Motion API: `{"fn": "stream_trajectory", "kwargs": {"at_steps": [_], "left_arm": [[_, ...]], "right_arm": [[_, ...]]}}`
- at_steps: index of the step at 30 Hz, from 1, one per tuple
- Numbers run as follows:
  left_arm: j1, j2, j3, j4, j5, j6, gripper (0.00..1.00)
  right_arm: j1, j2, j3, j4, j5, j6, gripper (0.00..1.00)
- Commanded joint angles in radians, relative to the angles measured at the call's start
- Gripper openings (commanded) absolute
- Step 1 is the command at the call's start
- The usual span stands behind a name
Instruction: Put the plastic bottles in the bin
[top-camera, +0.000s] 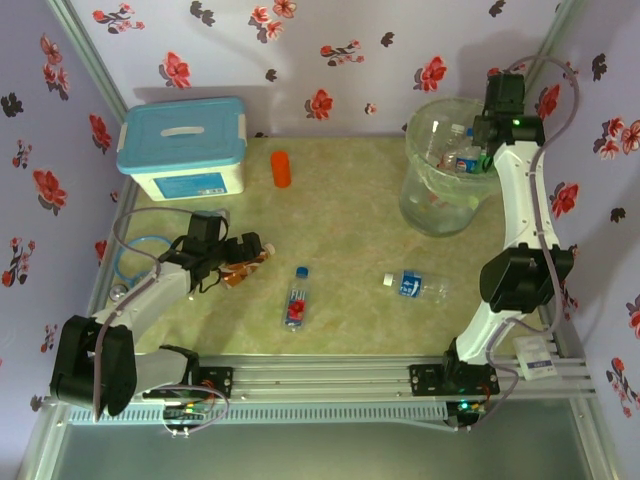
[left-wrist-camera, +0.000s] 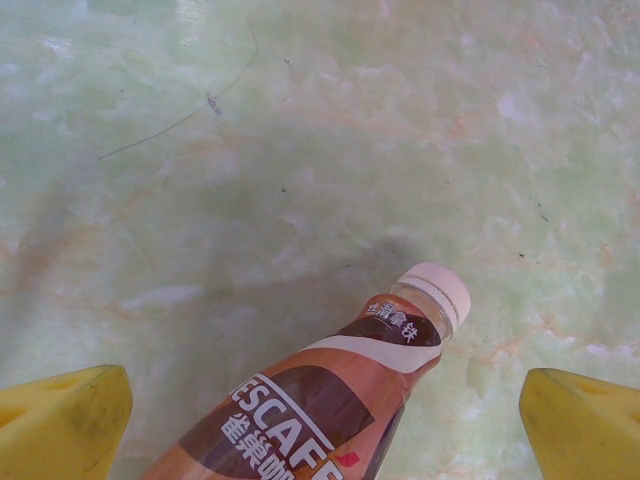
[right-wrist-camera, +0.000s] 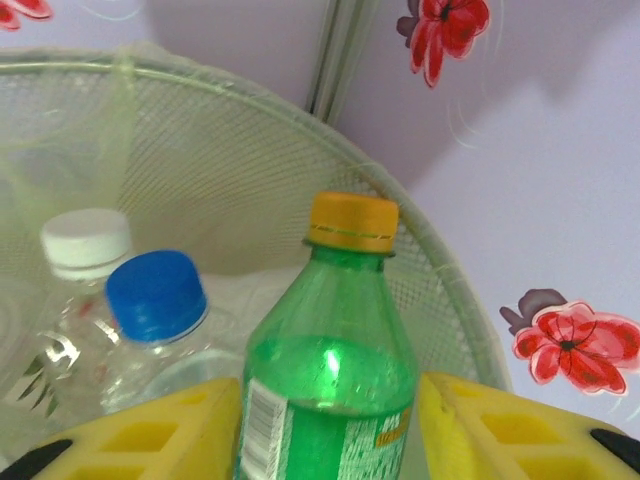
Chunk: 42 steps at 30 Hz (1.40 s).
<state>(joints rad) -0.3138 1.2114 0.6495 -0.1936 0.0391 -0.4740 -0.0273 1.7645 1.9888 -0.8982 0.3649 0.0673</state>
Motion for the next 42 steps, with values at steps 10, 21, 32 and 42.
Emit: {"fn": "stream_trajectory", "kwargs": {"at_steps": [10,21,32,42], "left_arm": [[0.009,-0.018,0.009,-0.009,0.017,0.013,1.0],[0.011,-0.013,0.041,-0.016,0.027,0.019,1.0],[0.011,-0.005,-0.002,0.038,0.035,-0.002,1.0],[0.011,0.0,0.024,0.028,0.044,0.0,1.0]], "right_arm": [[0.219,-0.208,0.017,-0.139,-0.025,-0.054,0.53],[0.34,-0.347,-0.045,-0.347,0.009,0.106,0.61],[0.36,-0.551,-0.33,-0.359,-0.111,0.34,0.62],[0.359,-0.657,-0.561,-0.259,-0.157,0.543,0.8]]}}
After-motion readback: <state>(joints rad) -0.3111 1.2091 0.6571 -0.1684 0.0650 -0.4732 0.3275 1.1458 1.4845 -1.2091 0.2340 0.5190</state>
